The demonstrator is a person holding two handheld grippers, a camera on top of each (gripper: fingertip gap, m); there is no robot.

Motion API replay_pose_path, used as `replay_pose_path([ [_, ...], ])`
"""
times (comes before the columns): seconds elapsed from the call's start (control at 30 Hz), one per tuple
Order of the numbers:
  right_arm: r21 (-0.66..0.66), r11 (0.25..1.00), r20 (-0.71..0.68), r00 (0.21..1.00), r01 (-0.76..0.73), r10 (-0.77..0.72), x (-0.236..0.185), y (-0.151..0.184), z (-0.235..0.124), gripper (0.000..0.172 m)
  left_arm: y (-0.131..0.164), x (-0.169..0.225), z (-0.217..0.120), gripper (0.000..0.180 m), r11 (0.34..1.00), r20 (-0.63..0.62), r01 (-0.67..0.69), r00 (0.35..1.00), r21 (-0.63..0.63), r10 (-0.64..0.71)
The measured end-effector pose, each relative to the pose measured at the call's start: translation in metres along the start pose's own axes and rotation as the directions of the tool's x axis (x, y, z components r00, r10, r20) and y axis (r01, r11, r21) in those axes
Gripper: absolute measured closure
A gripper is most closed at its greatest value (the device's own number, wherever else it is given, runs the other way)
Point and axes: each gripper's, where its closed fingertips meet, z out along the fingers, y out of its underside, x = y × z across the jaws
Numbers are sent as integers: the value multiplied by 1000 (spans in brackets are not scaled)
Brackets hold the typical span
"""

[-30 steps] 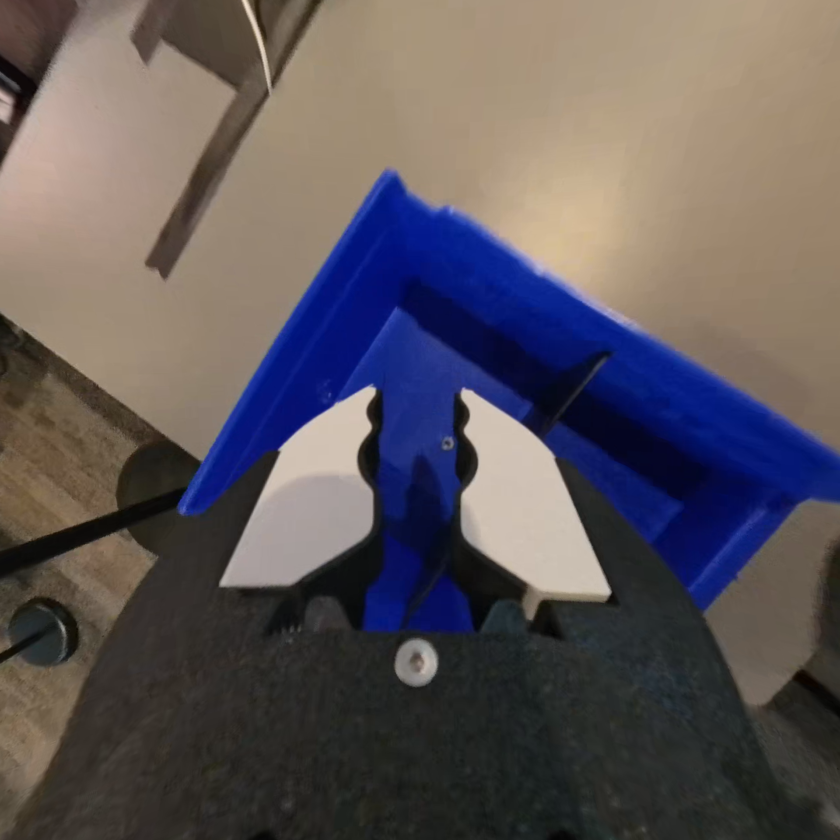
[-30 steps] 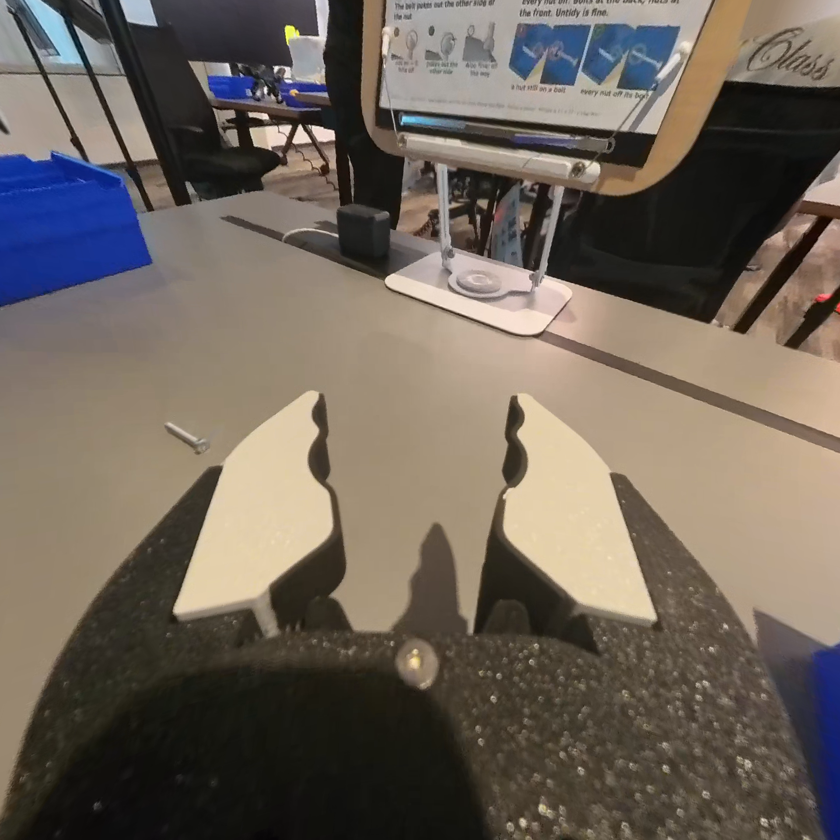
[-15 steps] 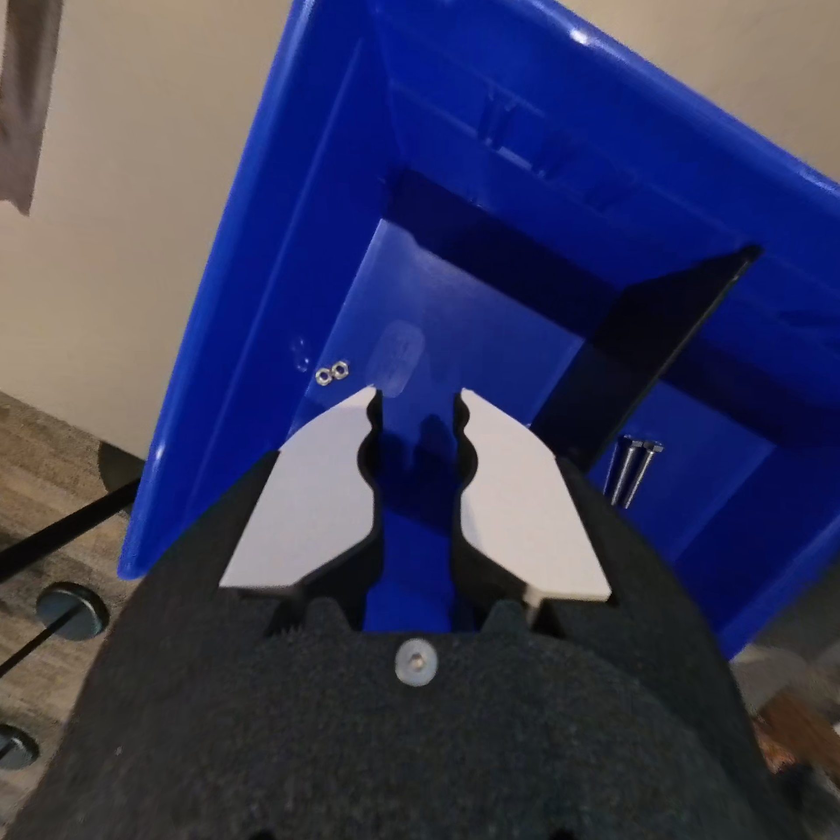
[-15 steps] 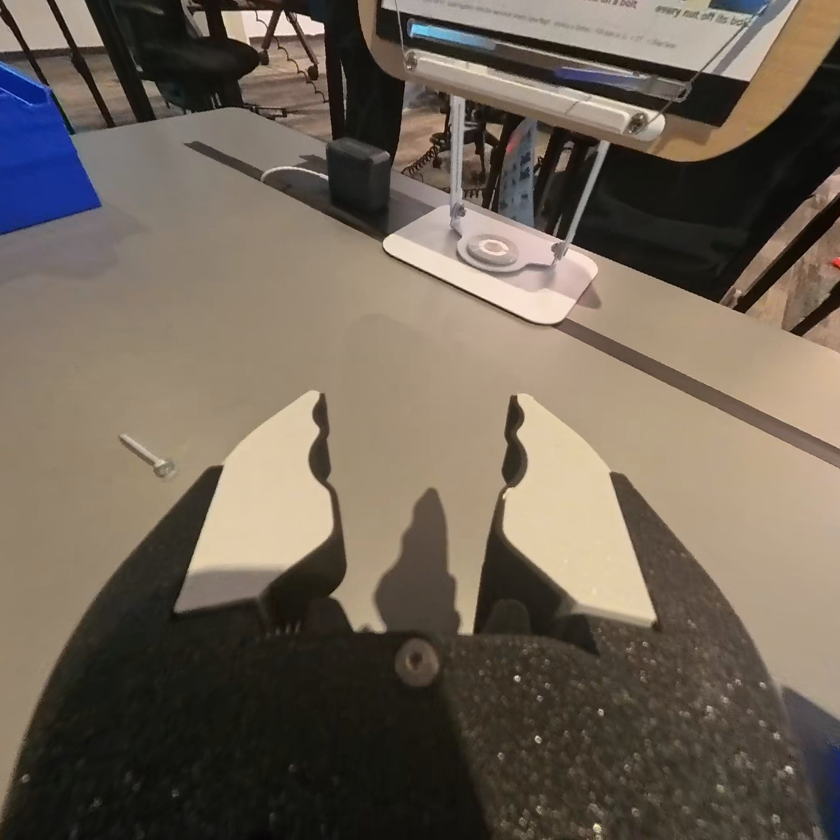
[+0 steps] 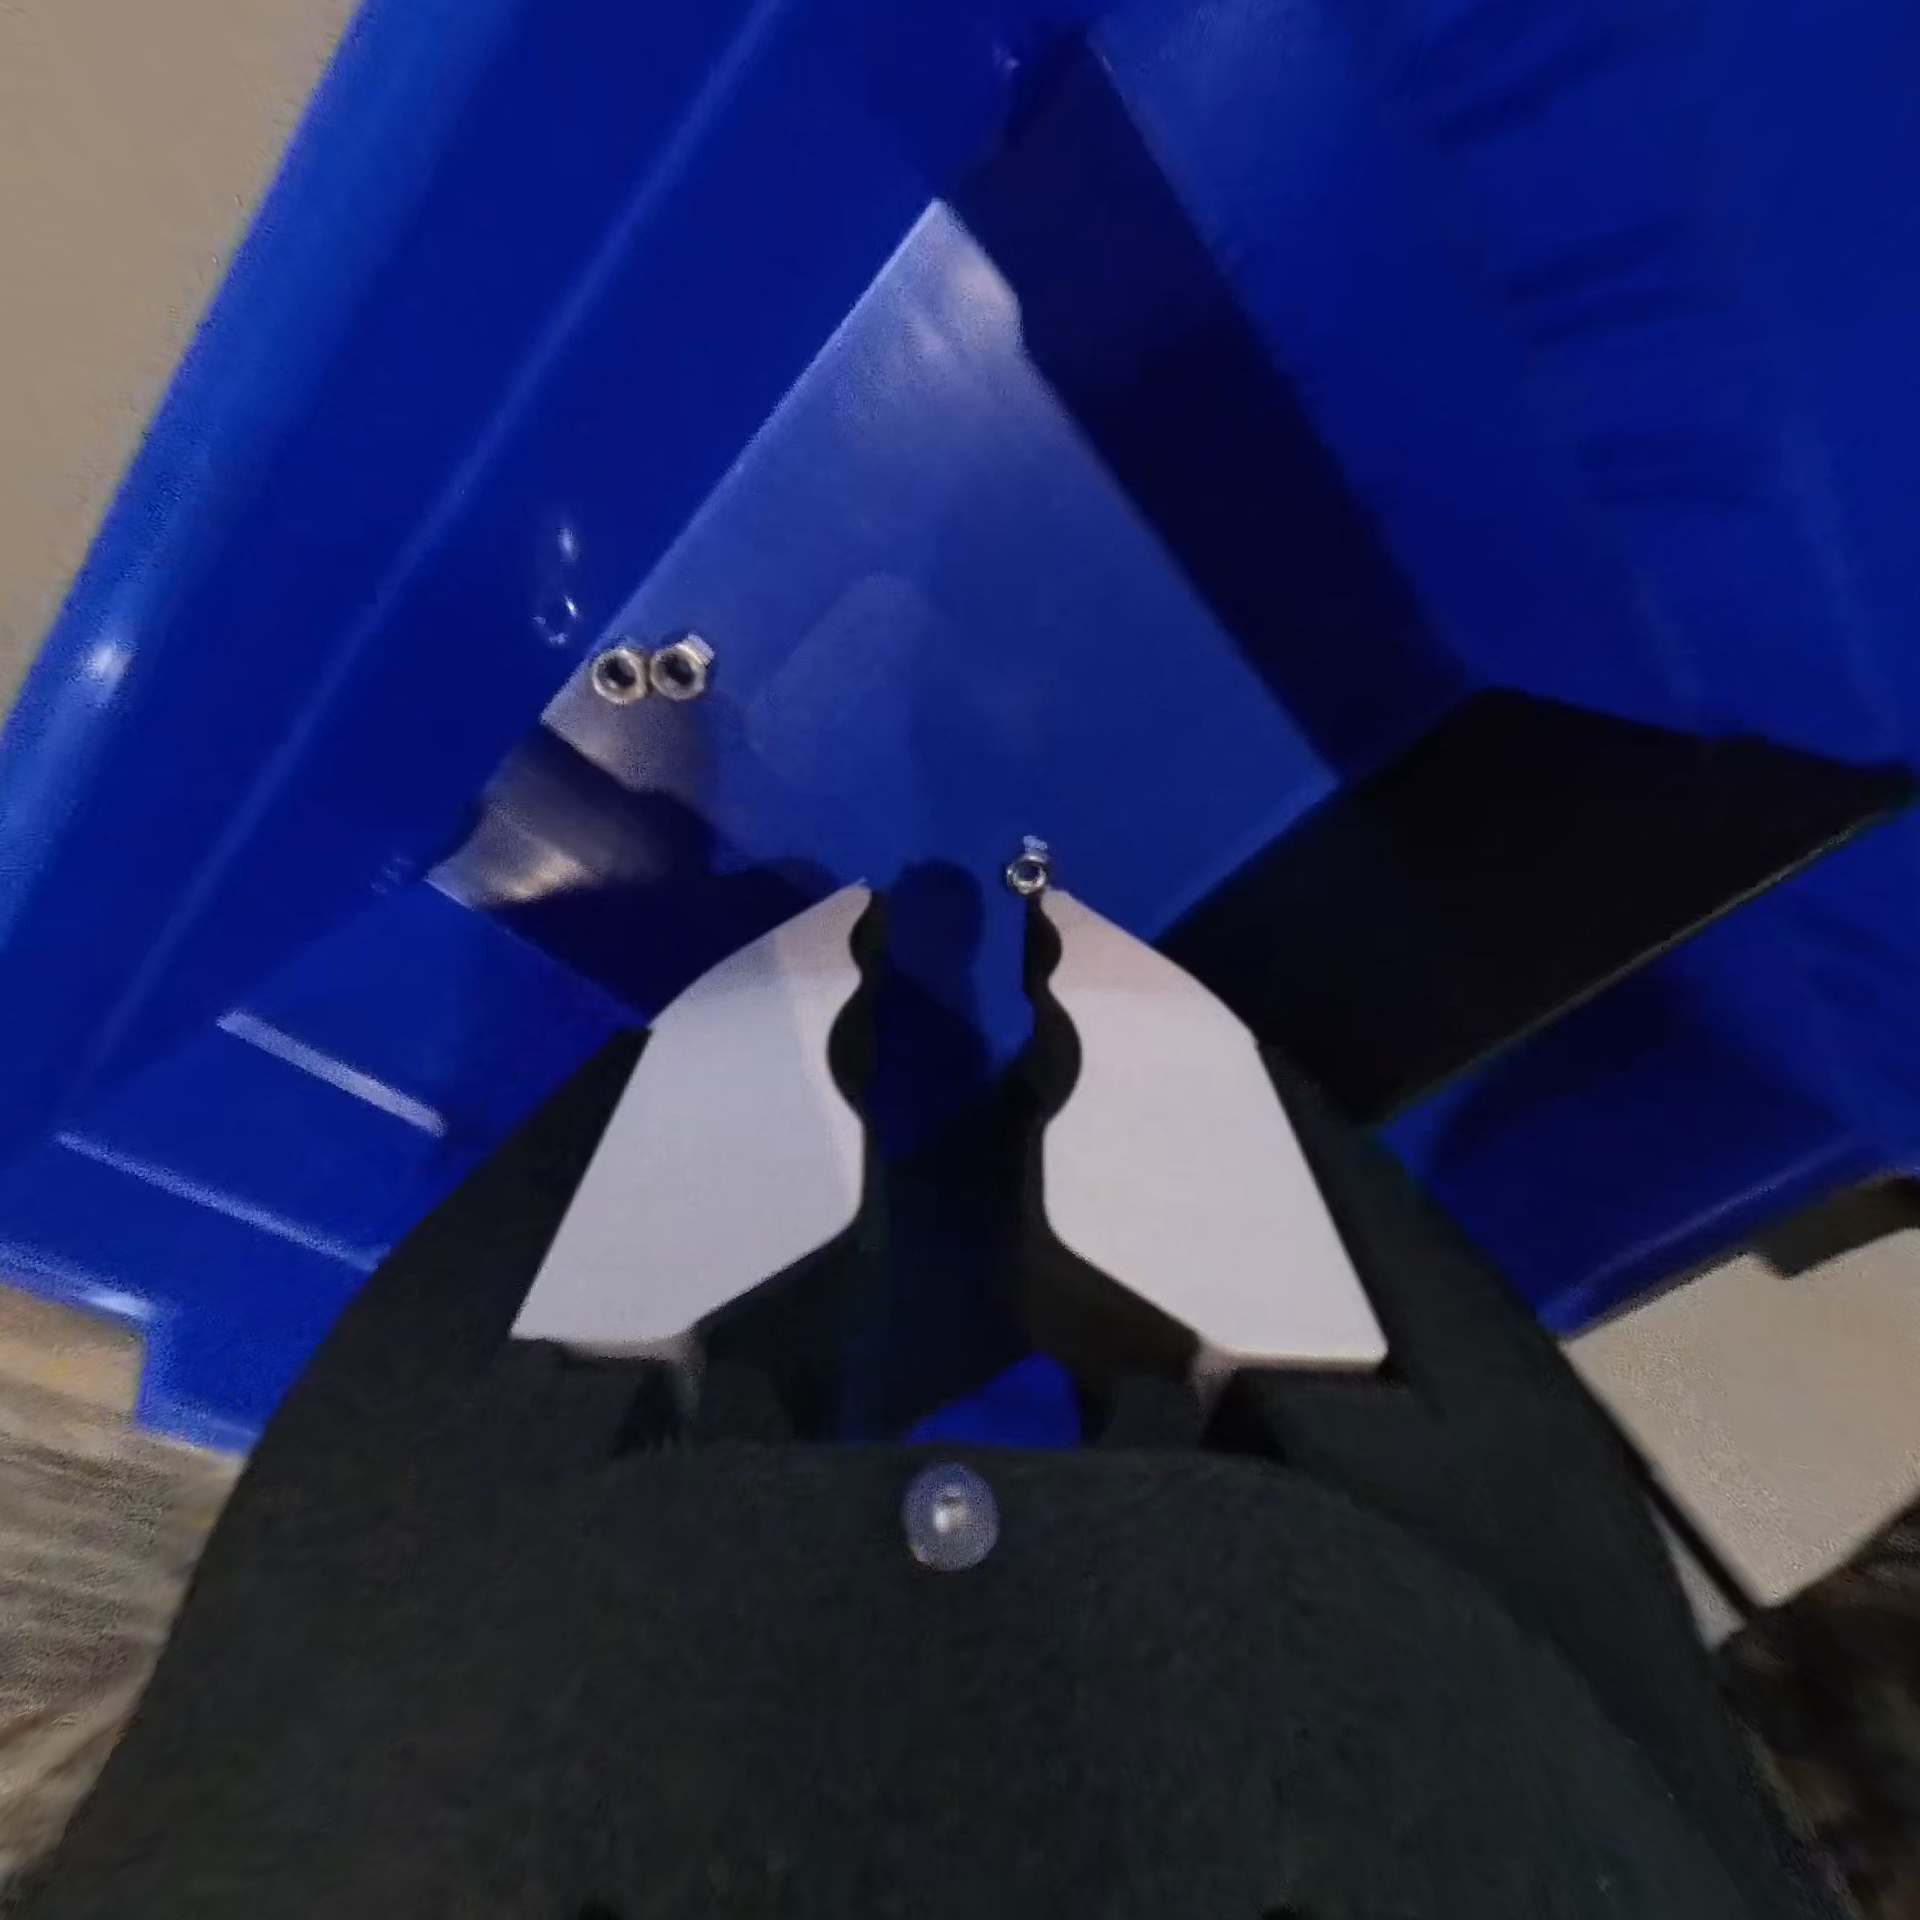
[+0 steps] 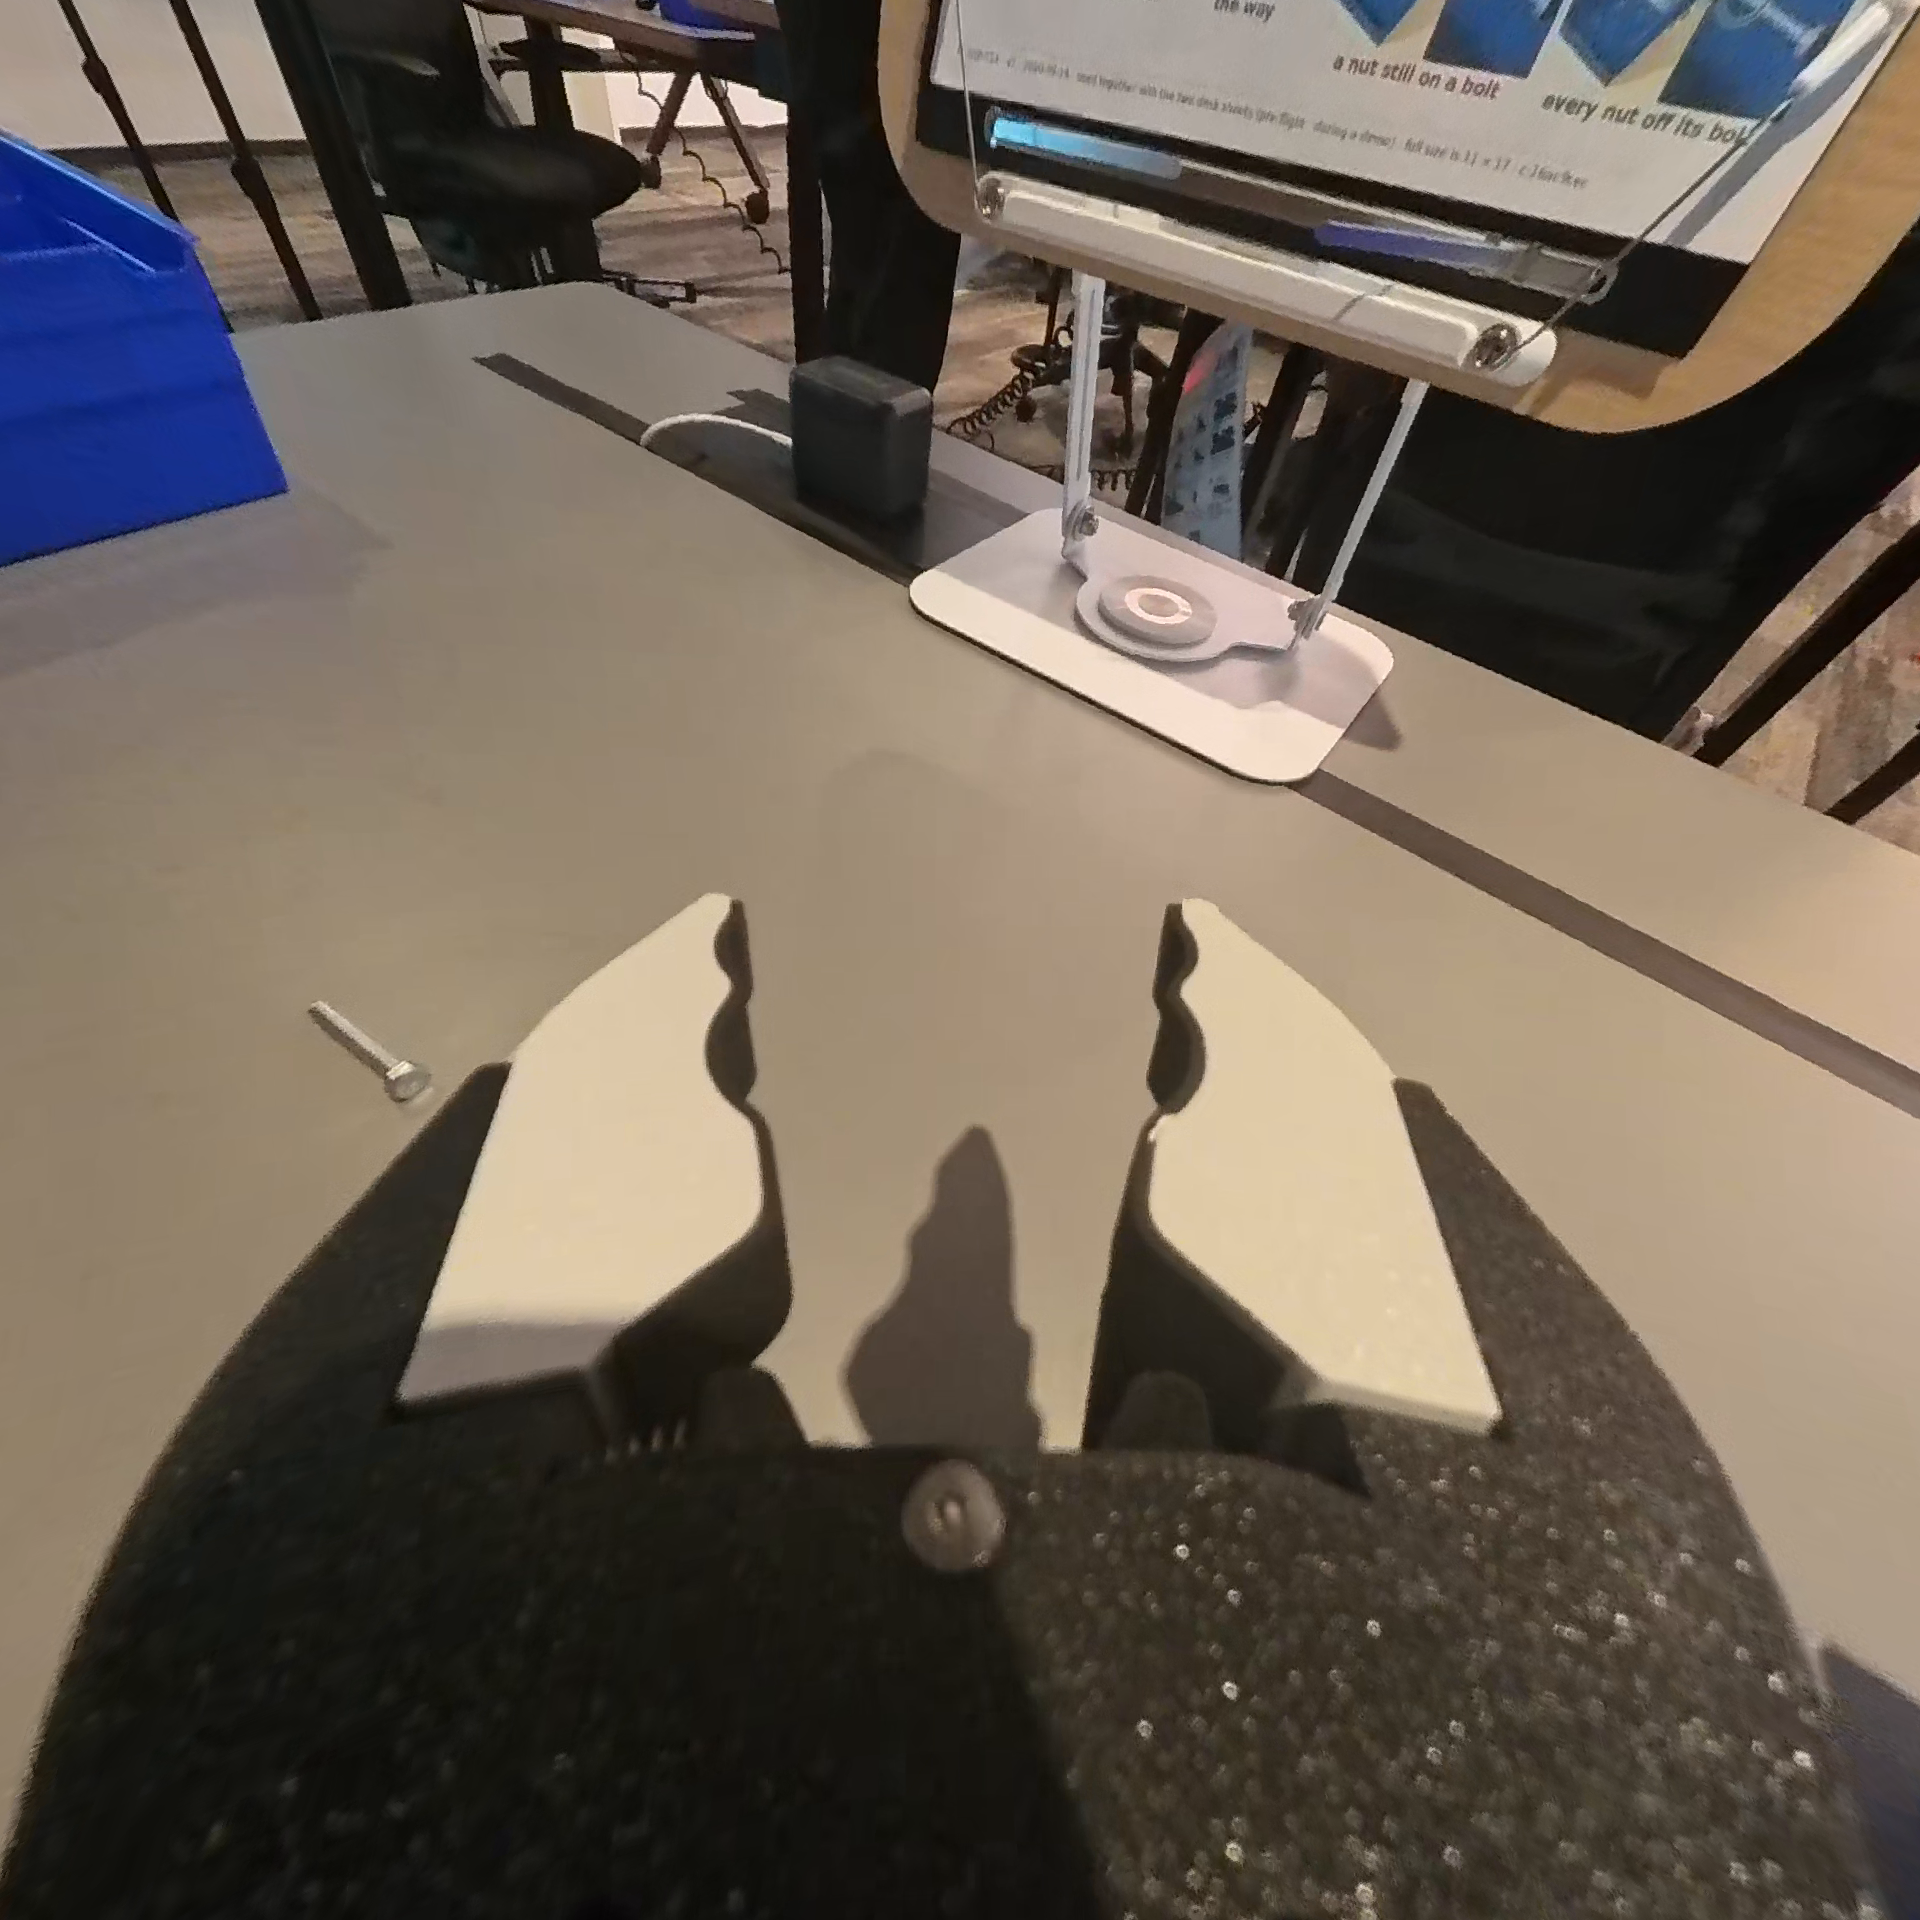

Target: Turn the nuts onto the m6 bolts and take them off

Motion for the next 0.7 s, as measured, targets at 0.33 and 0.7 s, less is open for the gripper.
replay_pose_path([
  [0.33,50,998,26,999,43,-44,-5,-5,-9,97,3,5,7,167,943,-83,313,943,-116,-324],
  [0.7,104,994,28,999,40,-44,6,-7,-28,97,10,8,21,162,903,-44,361,924,-234,-380],
])
